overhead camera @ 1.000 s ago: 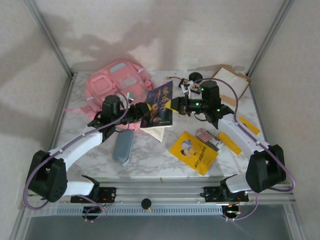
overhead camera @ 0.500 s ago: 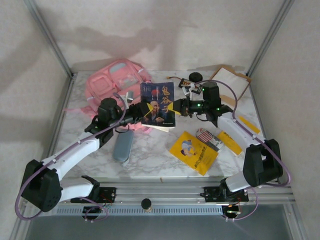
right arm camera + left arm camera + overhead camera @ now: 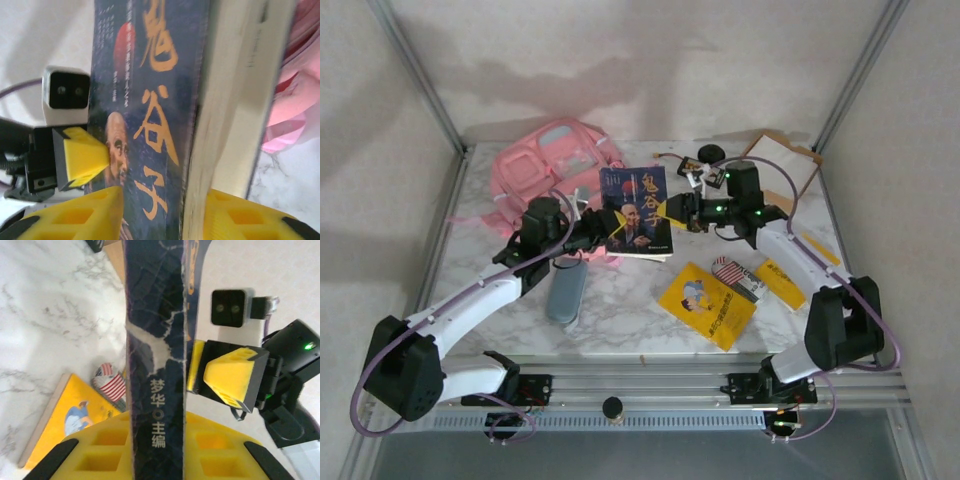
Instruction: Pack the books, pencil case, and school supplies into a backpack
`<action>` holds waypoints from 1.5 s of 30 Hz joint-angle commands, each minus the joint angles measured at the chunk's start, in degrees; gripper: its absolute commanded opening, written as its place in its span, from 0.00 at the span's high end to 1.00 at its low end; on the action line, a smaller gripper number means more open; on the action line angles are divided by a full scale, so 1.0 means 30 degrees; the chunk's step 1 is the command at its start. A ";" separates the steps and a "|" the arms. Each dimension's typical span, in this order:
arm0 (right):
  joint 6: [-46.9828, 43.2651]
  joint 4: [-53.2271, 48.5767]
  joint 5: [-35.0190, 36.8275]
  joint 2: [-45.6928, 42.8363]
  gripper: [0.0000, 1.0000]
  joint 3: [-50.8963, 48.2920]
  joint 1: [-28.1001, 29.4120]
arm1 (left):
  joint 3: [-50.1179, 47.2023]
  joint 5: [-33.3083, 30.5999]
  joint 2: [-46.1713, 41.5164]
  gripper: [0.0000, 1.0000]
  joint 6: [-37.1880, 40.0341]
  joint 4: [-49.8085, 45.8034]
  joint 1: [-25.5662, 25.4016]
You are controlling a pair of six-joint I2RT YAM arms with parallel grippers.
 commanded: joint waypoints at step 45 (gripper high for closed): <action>1.2549 1.5030 1.3992 -0.5852 1.00 -0.6237 0.4000 | 0.3660 -1.3685 0.2187 0.86 -0.2234 0.4522 -0.5956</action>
